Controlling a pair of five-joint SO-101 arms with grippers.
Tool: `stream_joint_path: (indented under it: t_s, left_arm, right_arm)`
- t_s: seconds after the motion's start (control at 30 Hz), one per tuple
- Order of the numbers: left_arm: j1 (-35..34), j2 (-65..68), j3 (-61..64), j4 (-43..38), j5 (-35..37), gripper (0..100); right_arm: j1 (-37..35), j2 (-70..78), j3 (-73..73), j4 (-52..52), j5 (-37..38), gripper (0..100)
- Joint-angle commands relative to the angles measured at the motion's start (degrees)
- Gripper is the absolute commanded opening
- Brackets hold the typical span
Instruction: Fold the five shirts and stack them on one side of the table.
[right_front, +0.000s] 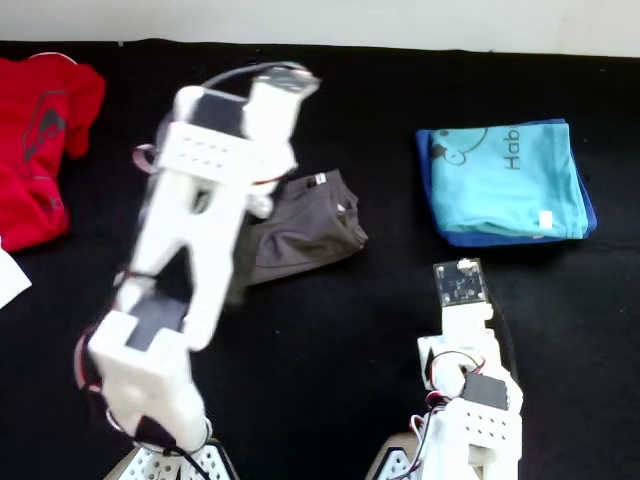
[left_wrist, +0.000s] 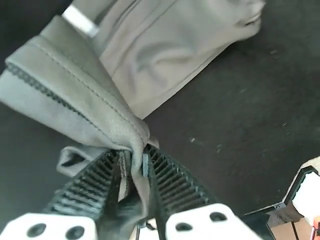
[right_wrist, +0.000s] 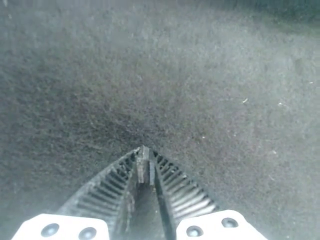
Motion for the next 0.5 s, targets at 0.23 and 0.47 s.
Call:
stream_joint_path:
  t_s: [0.23,0.47]
  left_arm:
    - [4.0,27.6,-31.7,-3.6,0.4,1]
    - [4.1,36.1,-49.2,-3.1,0.5,1]
  right_arm:
    - [0.7,-6.5,4.1,2.4,0.4,0.6]
    - [0.7,-8.6,4.9,2.9,0.4,0.6]
